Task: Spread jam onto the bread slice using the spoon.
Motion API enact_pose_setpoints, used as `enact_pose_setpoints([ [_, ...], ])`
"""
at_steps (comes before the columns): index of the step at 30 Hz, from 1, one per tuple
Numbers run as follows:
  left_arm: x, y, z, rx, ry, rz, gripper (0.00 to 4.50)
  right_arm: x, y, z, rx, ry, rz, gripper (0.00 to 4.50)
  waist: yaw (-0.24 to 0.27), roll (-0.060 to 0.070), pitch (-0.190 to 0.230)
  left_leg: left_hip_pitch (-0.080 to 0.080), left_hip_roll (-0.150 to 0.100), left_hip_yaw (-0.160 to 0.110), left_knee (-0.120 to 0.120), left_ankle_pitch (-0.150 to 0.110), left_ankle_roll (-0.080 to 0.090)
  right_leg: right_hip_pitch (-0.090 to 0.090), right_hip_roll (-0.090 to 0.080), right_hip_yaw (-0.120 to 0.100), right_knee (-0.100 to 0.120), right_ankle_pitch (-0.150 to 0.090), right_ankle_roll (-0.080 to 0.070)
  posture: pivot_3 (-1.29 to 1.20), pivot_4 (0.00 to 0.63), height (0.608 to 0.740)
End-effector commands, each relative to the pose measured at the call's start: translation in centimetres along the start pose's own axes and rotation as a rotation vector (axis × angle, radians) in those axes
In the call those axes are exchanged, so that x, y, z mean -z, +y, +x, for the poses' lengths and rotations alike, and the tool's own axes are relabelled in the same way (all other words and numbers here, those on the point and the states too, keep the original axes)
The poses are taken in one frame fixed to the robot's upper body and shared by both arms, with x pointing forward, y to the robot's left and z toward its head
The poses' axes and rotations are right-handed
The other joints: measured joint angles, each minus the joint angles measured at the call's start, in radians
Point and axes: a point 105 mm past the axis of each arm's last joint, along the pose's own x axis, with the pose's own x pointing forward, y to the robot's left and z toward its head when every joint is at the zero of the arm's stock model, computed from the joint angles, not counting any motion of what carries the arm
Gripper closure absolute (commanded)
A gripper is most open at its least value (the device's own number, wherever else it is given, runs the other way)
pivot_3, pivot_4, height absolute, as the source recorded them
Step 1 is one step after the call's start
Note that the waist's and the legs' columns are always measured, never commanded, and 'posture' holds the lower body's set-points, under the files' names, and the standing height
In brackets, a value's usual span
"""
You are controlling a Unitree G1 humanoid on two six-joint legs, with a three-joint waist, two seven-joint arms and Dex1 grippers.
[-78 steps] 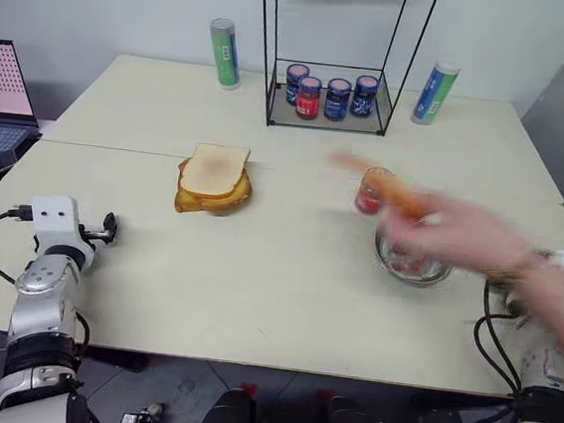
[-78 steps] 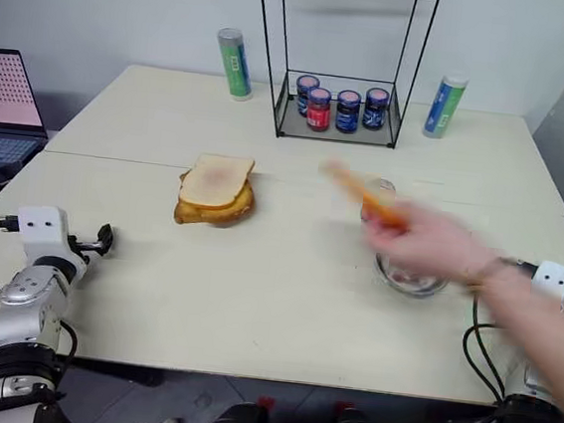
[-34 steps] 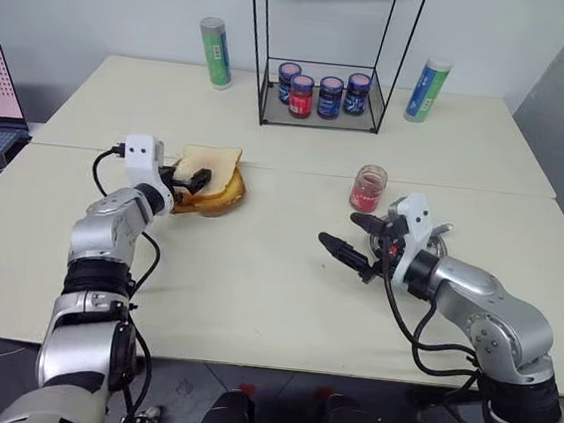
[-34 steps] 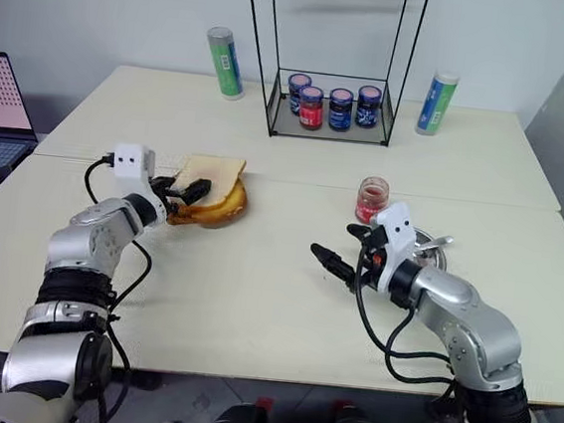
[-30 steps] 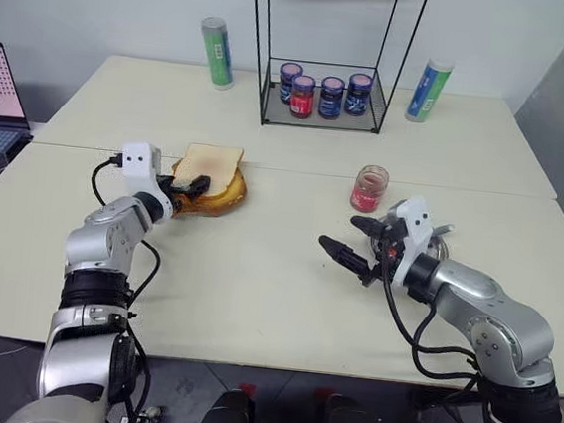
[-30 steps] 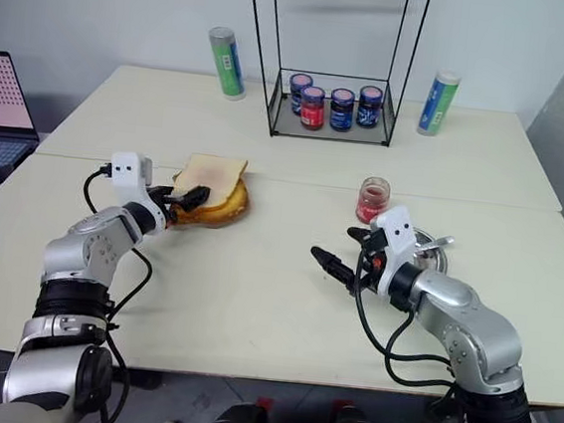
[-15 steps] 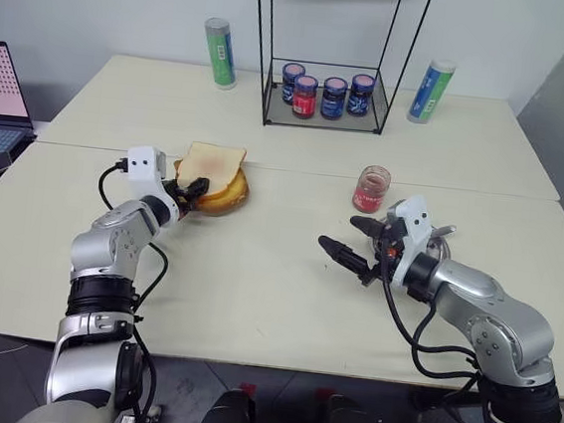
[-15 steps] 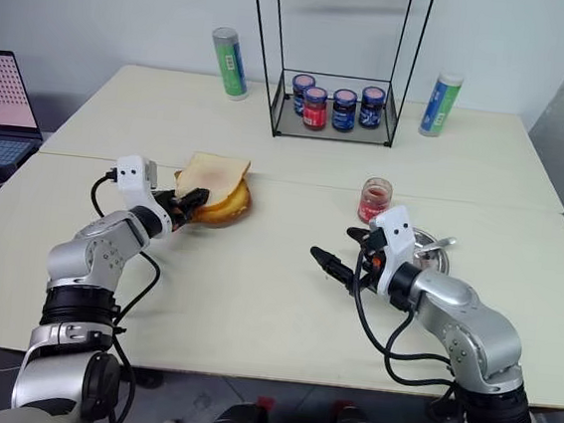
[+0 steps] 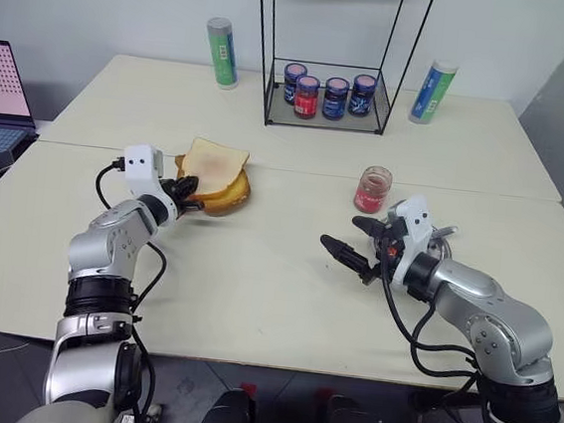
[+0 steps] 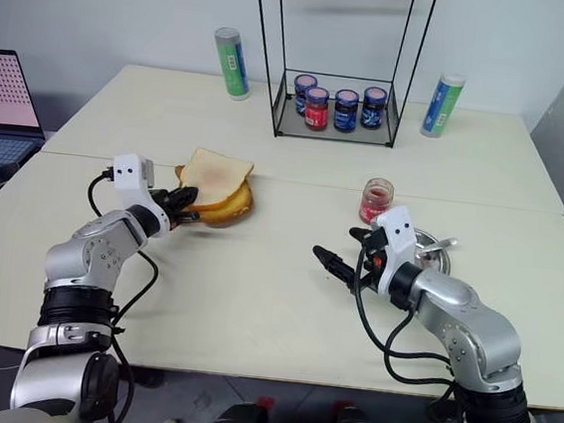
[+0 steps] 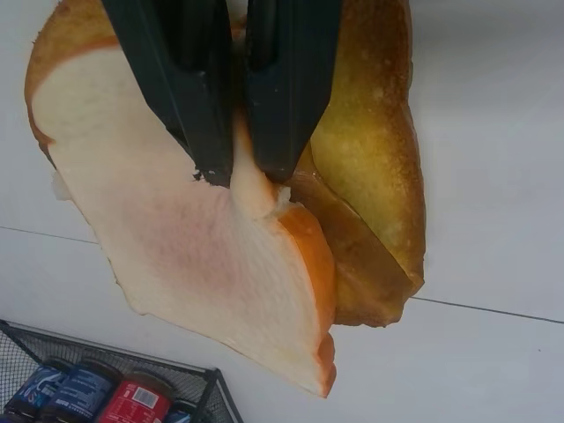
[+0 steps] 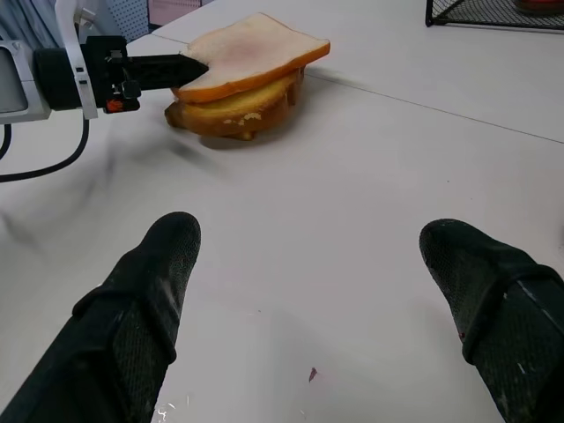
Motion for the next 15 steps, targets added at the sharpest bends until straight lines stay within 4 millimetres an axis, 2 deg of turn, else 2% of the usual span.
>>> enact_pose_setpoints([
  [1, -3.3, -0.7, -0.4, 0.026, -0.104, 0.048, 4.49, -1.2, -0.4, -0.5, 0.025, -0.043, -0.038, 0.00, 0.000, 0.000, 0.000, 0.000, 0.000, 0.000, 0.000, 0.000, 0.000, 0.000, 0.000, 0.000, 0.000, 0.000, 0.000, 0.00, 0.150, 0.740],
  [3, -4.8, -2.1, -0.4, 0.091, -0.132, 0.054, 4.49, -1.5, -0.4, -0.8, 0.026, -0.045, -0.042, 0.00, 0.000, 0.000, 0.000, 0.000, 0.000, 0.000, 0.000, 0.000, 0.000, 0.000, 0.000, 0.000, 0.000, 0.000, 0.000, 0.00, 0.150, 0.740],
  [6, -5.9, -6.0, -1.3, 0.300, -0.117, 0.095, 4.49, -2.0, -0.6, -1.5, 0.030, -0.048, -0.044, 0.00, 0.001, -0.001, 0.001, -0.001, 0.000, 0.000, 0.000, 0.000, 0.000, 0.000, 0.000, 0.000, 0.000, 0.000, 0.000, 0.00, 0.150, 0.740],
  [8, -5.2, -9.3, -3.0, 0.498, -0.052, 0.153, 4.49, -2.2, -0.3, -2.4, 0.010, -0.038, -0.038, 0.00, 0.001, -0.001, 0.001, -0.001, 0.000, 0.000, 0.000, 0.000, 0.000, 0.000, 0.000, 0.000, 0.000, 0.000, 0.000, 0.00, 0.150, 0.740],
  [10, -3.8, -11.4, -5.0, 0.633, 0.033, 0.194, 4.49, -1.9, 0.4, -3.4, -0.028, -0.007, -0.036, 0.00, 0.000, -0.001, 0.001, -0.002, 0.000, 0.000, 0.000, 0.000, -0.001, -0.001, 0.000, 0.000, -0.001, 0.000, 0.000, 0.00, 0.150, 0.740],
  [15, -1.6, -12.7, -6.8, 0.700, 0.127, 0.167, 4.49, -1.5, 0.8, -4.7, -0.045, 0.040, -0.039, 0.00, -0.004, 0.000, 0.001, 0.001, 0.002, 0.000, -0.003, 0.000, 0.000, 0.002, 0.001, 0.000, -0.006, 0.000, 0.000, 0.00, 0.150, 0.740],
])
